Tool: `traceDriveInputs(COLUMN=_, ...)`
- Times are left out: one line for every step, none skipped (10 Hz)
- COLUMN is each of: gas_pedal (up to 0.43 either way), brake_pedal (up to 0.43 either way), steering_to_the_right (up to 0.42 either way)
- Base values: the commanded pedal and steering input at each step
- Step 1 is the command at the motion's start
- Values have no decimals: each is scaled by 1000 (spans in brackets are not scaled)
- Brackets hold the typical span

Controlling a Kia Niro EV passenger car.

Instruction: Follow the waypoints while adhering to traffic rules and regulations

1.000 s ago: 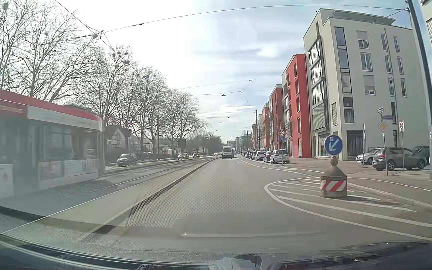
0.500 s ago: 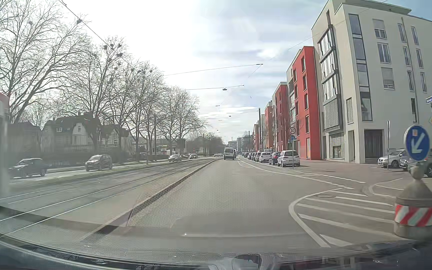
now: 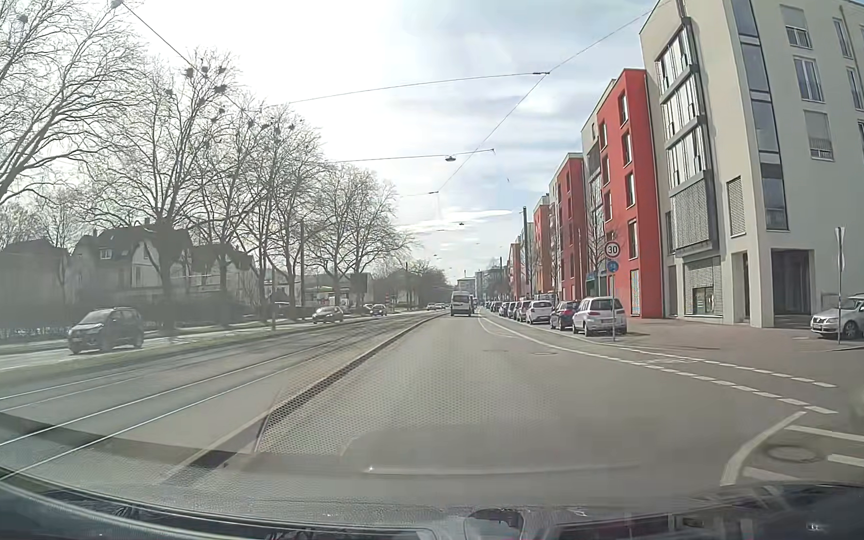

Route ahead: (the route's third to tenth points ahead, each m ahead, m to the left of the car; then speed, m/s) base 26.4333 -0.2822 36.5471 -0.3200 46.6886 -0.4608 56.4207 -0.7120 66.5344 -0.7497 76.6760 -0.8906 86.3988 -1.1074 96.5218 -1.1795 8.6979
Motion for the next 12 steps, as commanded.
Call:
traceDriveInputs(gas_pedal=87, brake_pedal=0, steering_to_the_right=1)
traceDriveInputs(gas_pedal=87, brake_pedal=0, steering_to_the_right=1)
traceDriveInputs(gas_pedal=87, brake_pedal=0, steering_to_the_right=1)
traceDriveInputs(gas_pedal=87, brake_pedal=0, steering_to_the_right=1)
traceDriveInputs(gas_pedal=87, brake_pedal=0, steering_to_the_right=1)
traceDriveInputs(gas_pedal=87, brake_pedal=0, steering_to_the_right=0)
traceDriveInputs(gas_pedal=87, brake_pedal=0, steering_to_the_right=1)
traceDriveInputs(gas_pedal=87, brake_pedal=0, steering_to_the_right=0)
traceDriveInputs(gas_pedal=87, brake_pedal=0, steering_to_the_right=0)
traceDriveInputs(gas_pedal=87, brake_pedal=0, steering_to_the_right=0)
traceDriveInputs(gas_pedal=87, brake_pedal=0, steering_to_the_right=0)
traceDriveInputs(gas_pedal=87, brake_pedal=0, steering_to_the_right=0)
